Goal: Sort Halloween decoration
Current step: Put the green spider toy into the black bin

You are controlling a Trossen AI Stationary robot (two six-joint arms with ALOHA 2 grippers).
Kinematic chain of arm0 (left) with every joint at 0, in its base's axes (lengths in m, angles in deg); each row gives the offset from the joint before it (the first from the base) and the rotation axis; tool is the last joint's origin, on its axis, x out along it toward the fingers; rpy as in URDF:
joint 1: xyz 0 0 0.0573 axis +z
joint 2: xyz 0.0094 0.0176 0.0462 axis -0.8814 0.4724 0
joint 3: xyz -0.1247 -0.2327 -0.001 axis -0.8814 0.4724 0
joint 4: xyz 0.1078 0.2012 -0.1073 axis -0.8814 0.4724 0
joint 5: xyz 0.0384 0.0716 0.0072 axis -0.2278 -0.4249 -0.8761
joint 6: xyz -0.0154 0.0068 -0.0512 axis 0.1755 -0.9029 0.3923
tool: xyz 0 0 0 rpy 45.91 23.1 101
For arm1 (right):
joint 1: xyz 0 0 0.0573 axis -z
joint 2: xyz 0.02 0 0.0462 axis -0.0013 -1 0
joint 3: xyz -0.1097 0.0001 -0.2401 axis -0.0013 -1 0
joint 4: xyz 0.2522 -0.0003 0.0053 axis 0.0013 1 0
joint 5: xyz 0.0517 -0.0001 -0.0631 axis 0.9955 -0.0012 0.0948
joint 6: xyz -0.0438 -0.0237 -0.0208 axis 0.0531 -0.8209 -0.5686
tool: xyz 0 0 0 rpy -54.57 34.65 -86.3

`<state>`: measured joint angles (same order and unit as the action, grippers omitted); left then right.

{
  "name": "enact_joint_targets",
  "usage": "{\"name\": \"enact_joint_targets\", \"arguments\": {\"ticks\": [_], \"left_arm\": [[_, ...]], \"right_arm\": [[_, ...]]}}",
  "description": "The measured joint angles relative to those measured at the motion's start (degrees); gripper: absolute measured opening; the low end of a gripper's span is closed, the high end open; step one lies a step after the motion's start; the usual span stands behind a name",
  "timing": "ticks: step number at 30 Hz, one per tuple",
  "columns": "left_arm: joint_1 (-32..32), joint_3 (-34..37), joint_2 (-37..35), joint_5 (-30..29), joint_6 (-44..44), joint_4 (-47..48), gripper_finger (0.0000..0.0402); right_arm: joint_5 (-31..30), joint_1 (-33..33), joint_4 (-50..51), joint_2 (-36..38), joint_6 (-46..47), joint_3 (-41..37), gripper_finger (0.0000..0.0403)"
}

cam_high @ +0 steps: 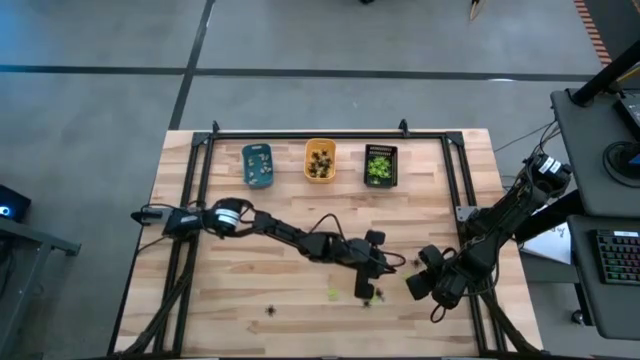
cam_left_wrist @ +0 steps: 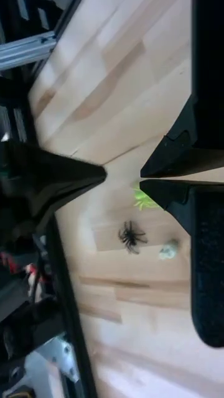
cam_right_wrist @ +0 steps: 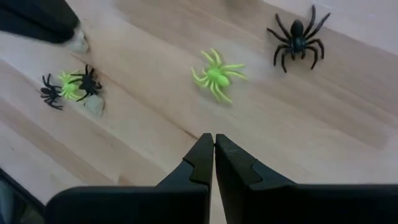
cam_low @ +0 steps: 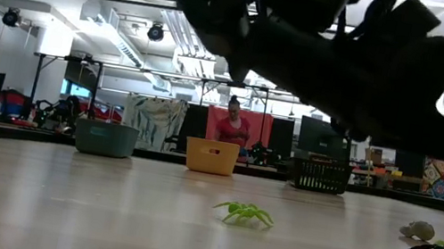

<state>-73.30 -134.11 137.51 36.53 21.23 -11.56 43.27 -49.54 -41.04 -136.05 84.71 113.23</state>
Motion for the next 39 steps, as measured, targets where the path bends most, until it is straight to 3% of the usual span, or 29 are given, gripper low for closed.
{"name": "enact_joint_targets", "arguments": {"ticks": [14,23,39], "left_arm": [[-0.1,-8.8,5.6,0.1,-1.9,2.7,0.0000],[0.0,-9.2,6.0,0.1,-3.1,3.1,0.0000],[0.0,-9.6,8.1,0.1,-2.1,0.1,0.0000]], "right_arm": [[-2.8,0.1,-0.2,0.0,-0.2,0.0,0.0018],[-2.8,0.1,0.1,0.0,-2.4,0.0,0.0038],[0.7,0.1,1.1,0.0,3.5,-0.1,0.0113]]}}
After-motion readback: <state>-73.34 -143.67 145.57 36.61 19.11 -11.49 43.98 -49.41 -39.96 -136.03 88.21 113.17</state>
